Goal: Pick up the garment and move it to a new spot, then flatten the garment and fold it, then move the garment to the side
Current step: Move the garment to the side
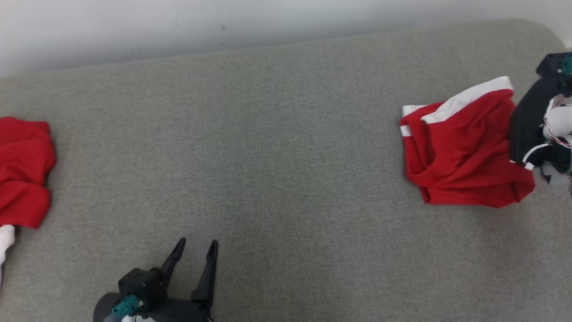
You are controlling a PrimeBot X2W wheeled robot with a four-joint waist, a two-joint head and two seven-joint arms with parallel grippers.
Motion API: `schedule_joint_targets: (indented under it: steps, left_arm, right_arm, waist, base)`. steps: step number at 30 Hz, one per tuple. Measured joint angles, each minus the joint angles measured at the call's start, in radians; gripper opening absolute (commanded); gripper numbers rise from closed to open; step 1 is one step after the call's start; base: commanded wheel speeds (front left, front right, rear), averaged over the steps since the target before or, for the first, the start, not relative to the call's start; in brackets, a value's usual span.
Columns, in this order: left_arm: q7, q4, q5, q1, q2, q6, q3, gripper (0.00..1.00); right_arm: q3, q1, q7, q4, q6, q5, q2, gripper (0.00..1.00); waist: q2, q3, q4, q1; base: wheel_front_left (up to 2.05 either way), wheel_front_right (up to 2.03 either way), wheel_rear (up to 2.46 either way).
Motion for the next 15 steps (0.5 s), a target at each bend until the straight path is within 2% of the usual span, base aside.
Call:
schedule_joint_targets:
  steps: [8,15]
  left_arm:
    - [0.015,-0.011,0.024,-0.048,0.001,-0.010,-0.019,1.00]
    - [0.017,-0.010,0.025,-0.052,-0.005,-0.018,-0.026,1.00]
  right_arm:
    - [0.013,-0.001,-0.075,0.064,0.011,-0.055,-0.053,0.00]
    - [0.058,-0.049,-0.135,0.095,0.044,-0.126,-0.076,0.00]
  waist:
    - [0.0000,0.045,-0.014,0.0000]
    - [0.0000,0.058,0.014,0.0000]
  base:
    - [0.00,0.00,0.00]
    - [0.00,0.00,0.00]
